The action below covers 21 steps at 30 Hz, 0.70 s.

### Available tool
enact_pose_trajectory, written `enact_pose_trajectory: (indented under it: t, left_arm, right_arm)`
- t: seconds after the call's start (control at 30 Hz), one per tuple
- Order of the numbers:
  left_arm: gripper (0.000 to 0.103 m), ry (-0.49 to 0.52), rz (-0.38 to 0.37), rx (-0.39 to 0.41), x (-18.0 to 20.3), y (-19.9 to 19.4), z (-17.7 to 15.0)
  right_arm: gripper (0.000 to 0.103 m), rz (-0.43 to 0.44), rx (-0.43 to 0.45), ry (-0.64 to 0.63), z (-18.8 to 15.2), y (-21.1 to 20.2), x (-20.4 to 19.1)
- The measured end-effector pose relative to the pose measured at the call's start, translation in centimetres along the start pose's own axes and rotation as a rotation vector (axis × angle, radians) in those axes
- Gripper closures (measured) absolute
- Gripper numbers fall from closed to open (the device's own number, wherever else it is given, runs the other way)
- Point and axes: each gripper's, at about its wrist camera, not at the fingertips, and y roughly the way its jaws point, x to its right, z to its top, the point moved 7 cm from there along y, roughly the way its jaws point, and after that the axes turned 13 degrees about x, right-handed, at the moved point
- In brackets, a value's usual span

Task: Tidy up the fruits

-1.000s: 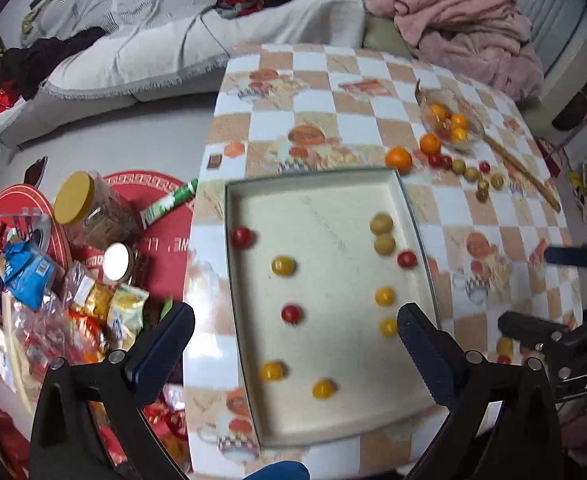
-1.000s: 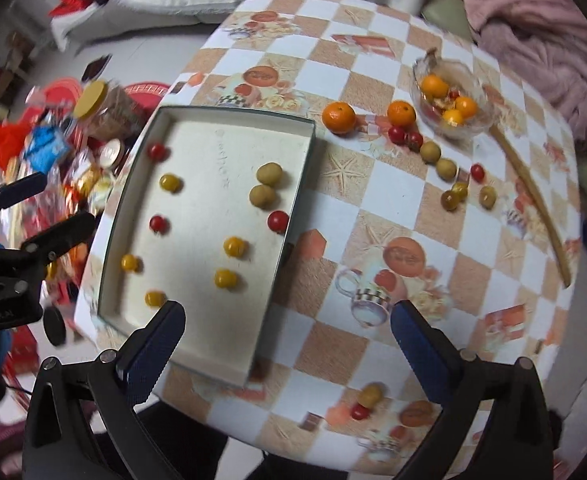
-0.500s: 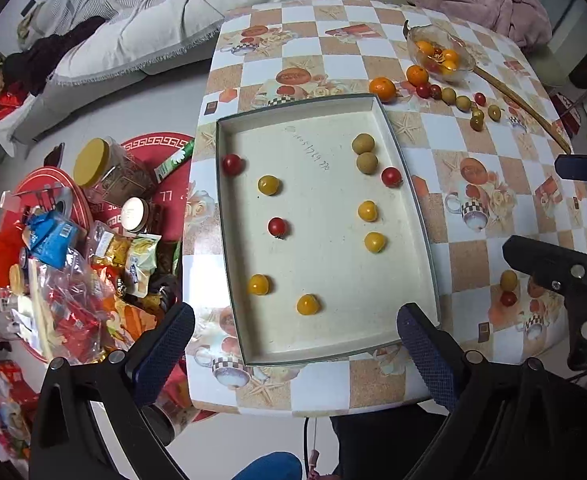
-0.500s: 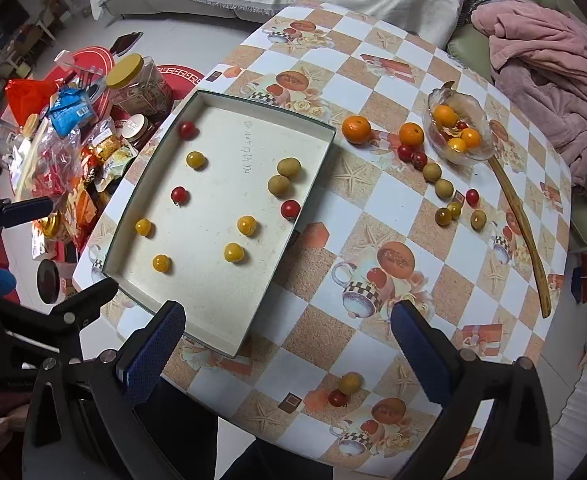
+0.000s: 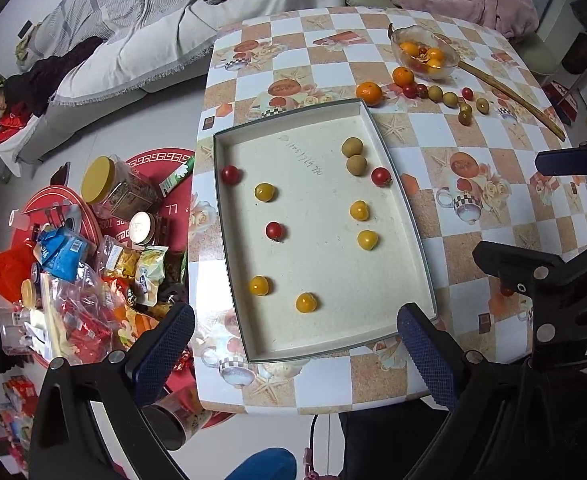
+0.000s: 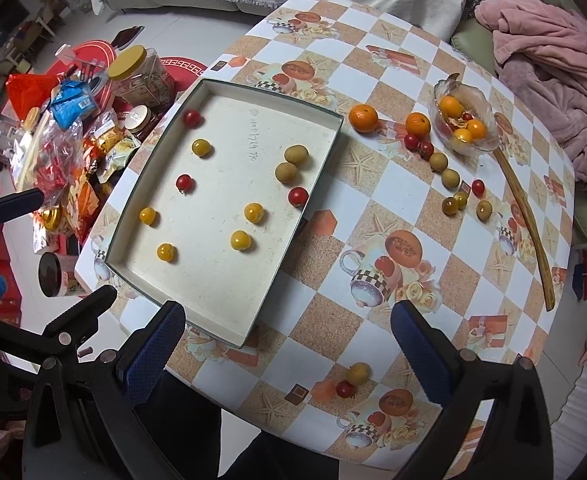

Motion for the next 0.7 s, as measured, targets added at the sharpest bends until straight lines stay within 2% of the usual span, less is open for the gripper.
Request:
enact_pose_trajectory:
  t: [0.7]
  left_arm:
    - [0.001,0.02,-0.033,0.005,0.74,-0.14,-0.27]
  right_arm:
    - [0.0,0.0,-0.001,-0.004,-0.13,-0.12,-0.03]
